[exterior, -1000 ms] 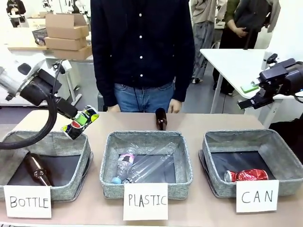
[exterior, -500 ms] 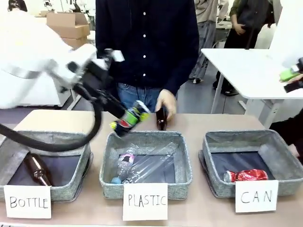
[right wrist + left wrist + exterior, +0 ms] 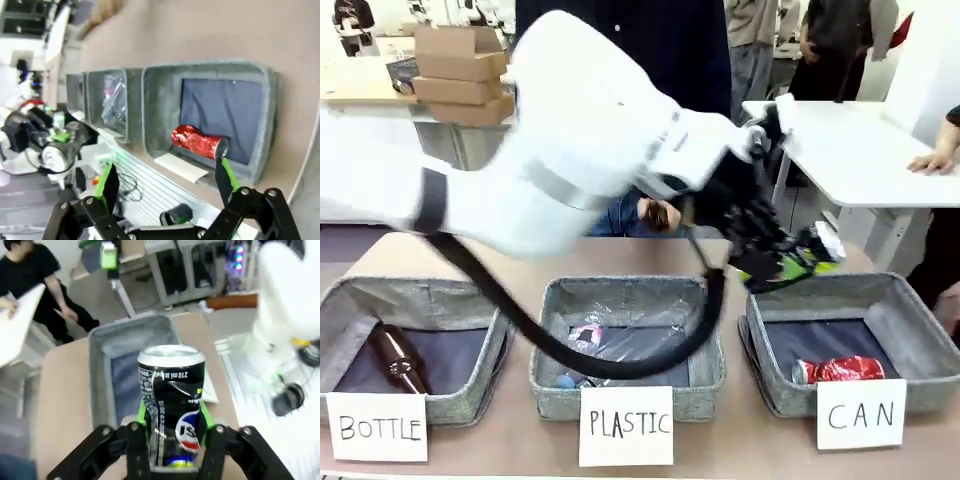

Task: Sort the can waste into the basket.
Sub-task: Pick up the can waste from the table and place it in the right Fabric basket.

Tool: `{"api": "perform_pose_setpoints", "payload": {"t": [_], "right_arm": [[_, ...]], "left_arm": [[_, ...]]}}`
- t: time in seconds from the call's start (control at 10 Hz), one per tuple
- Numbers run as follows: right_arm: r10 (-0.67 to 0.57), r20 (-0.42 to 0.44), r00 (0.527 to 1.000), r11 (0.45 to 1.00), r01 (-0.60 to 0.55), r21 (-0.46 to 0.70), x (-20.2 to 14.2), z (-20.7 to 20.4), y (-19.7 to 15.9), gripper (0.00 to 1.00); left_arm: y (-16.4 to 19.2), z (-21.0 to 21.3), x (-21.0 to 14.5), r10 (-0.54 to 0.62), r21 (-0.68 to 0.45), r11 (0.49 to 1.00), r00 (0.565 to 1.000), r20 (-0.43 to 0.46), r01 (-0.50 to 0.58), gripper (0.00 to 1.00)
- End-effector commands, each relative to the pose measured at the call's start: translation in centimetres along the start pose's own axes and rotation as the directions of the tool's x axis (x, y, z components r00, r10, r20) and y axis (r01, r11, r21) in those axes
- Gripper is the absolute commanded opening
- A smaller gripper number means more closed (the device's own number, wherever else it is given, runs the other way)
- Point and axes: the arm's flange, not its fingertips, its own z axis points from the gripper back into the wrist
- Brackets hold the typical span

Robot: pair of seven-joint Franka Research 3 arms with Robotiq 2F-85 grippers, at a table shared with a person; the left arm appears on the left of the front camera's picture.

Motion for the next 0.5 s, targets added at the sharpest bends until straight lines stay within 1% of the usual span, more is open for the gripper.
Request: {"api": "perform_pose_setpoints", "payload": {"t": [0.0,0.1,0.2,0.4], "right_arm": [[0.041,0.027,0.999,0.997,-0.039,-0.061,0.8,2.1,1.8,1.0],[0.041,0.027,0.999,0.997,-0.039,-0.061,0.8,2.1,1.8,1.0],[0.041,0.027,0.999,0.997,-0.039,-0.061,0.8,2.1,1.8,1.0],[0.041,0.027,0.999,0.997,-0.039,-0.061,0.8,2.1,1.8,1.0]], "left_arm": [[3.9,-6.1,1.5,0.031,-0.014,0.999,0.999,-0.037,-0.032,0.4],[4.6,-8.4,2.4,0.084,-0.068,0.994,0.994,-0.073,-0.089,0.4],[4.8,-10.2,2.5,0.134,-0.126,0.981,0.983,-0.123,-0.149,0.4],[6.3,-11.4,1.4,0.189,-0.077,0.976,0.967,-0.169,-0.204,0.4]]}}
